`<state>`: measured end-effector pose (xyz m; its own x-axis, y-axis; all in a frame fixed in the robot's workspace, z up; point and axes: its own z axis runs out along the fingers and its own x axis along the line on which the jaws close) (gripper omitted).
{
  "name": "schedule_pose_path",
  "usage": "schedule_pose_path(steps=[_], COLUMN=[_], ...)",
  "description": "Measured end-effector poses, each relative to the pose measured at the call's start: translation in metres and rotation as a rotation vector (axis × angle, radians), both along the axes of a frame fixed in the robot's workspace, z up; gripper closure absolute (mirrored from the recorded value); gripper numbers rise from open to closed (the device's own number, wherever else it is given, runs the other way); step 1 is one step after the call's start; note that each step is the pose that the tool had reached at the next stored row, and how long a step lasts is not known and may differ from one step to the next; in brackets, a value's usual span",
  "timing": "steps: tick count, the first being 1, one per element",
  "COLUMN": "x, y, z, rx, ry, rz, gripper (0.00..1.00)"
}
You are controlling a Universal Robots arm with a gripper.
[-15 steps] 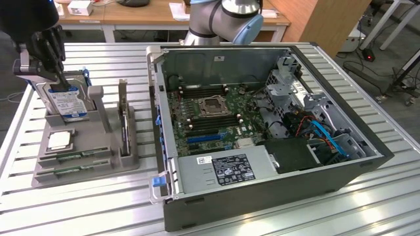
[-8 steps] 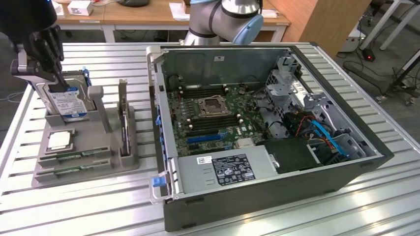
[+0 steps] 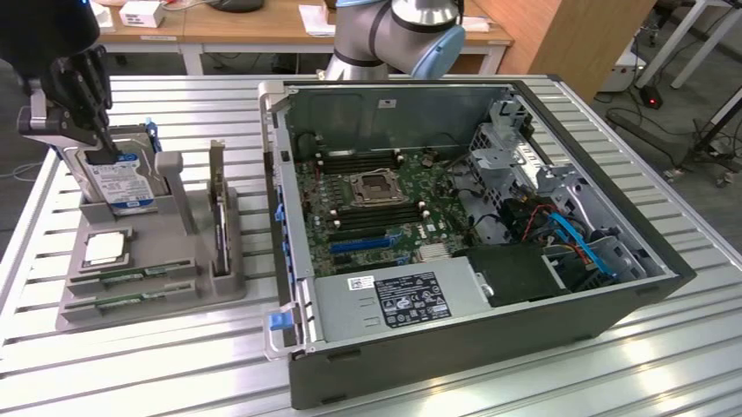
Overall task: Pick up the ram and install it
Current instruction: 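Pick up the ram and move it above insertion slot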
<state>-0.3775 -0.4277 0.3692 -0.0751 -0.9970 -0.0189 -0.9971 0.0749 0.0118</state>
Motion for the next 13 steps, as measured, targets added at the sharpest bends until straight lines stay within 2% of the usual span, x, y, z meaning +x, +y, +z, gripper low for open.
schedule_pose_path(steps=[5, 7, 9, 10, 13], x=[0.0, 0.0, 0.0, -0.0001, -0.0001], y=[0.0, 0.0, 0.0, 0.0, 0.0], z=[0.0, 0.0, 0.0, 0.0, 0.0], rx=[0.0, 0.0, 0.0, 0.0, -0.0002], ry=[0.0, 0.0, 0.0, 0.0, 0.0002], rz=[0.0, 0.0, 0.0, 0.0, 0.012], gripper=[0.9, 0.78, 0.78, 0.71, 0.71])
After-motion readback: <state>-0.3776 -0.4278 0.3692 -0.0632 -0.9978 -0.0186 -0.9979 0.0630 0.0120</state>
